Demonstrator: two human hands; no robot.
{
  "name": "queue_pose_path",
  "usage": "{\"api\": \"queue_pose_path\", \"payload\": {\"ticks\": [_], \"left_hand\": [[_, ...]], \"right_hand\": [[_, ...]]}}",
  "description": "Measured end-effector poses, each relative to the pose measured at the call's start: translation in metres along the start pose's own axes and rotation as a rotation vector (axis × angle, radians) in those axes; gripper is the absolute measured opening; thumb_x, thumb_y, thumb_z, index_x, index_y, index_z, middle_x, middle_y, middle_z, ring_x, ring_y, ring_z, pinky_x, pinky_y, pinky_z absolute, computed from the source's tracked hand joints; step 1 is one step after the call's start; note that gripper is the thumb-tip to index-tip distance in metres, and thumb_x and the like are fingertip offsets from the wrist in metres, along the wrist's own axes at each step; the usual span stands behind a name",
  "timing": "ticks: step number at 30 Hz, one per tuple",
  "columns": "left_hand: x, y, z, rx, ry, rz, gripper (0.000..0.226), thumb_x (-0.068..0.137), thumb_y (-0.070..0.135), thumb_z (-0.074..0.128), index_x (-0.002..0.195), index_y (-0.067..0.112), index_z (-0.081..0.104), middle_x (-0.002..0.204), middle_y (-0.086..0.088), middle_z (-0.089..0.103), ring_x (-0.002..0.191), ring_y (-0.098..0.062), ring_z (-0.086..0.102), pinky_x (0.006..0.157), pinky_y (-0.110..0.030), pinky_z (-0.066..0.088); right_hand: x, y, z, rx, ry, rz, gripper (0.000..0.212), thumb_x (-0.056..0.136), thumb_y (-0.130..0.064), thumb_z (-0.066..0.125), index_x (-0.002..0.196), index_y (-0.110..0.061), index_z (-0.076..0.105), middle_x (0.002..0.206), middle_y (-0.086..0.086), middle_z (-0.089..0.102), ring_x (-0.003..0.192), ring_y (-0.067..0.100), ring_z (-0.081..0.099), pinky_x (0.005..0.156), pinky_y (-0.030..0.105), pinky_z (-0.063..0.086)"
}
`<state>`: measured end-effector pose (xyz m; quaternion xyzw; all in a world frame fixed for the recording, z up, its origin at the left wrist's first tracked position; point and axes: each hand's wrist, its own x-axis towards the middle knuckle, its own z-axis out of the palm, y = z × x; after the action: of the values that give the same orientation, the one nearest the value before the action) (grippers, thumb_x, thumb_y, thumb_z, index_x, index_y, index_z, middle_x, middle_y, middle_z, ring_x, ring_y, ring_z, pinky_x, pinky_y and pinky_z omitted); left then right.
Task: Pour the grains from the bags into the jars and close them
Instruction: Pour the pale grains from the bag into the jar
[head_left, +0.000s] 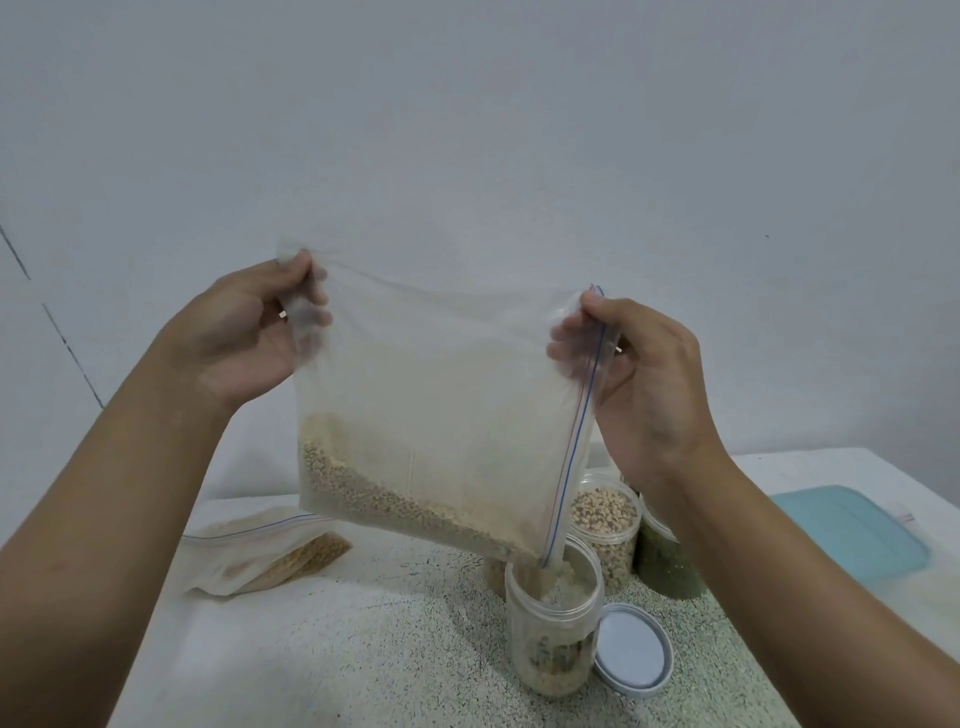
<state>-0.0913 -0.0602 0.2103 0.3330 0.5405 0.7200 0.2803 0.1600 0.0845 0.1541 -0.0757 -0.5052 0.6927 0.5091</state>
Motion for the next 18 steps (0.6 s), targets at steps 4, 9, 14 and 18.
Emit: {"api": "queue_pose_path", "payload": {"ticks": [4,9,14,18], "left_hand": [[-0.0015,0.0011,0.0005,-0.006,0.005,0.006,0.042,0.100,0.027,0.058,0.061,0.022,0.074,0.068,0.006,0.061,0.060,-0.011,0.061,0.056,-0.020,0.051],[-0.0023,0.0025,0.0005,-0.004,0.007,0.007,0.041,0.099,0.027,0.058,0.062,0.023,0.074,0.068,0.007,0.061,0.060,-0.011,0.061,0.057,-0.021,0.051],[-0.0035,0.0020,-0.0002,-0.011,0.000,0.001,0.042,0.100,0.027,0.058,0.061,0.023,0.074,0.068,0.007,0.060,0.059,-0.010,0.061,0.056,-0.020,0.051],[-0.0043,0.0017,-0.0005,-0.016,-0.006,-0.004,0.042,0.100,0.027,0.058,0.061,0.023,0.074,0.068,0.007,0.061,0.060,-0.010,0.061,0.056,-0.020,0.051]], "right_hand": [[-0.0011,-0.0005,0.0012,0.006,0.003,-0.003,0.020,0.097,-0.011,0.060,0.079,-0.006,0.066,0.072,0.004,0.067,0.069,0.019,0.067,0.083,0.045,0.041],[-0.0016,-0.0006,0.0020,0.021,0.009,0.003,0.020,0.097,-0.010,0.060,0.078,-0.006,0.066,0.071,0.004,0.066,0.068,0.019,0.067,0.083,0.045,0.040],[-0.0025,-0.0006,0.0024,0.013,0.005,0.000,0.020,0.097,-0.010,0.060,0.078,-0.005,0.067,0.072,0.005,0.066,0.069,0.019,0.067,0.082,0.045,0.041],[-0.0033,0.0007,0.0025,0.007,0.009,-0.005,0.021,0.097,-0.010,0.060,0.077,-0.005,0.067,0.072,0.005,0.066,0.069,0.019,0.066,0.081,0.045,0.041]]}}
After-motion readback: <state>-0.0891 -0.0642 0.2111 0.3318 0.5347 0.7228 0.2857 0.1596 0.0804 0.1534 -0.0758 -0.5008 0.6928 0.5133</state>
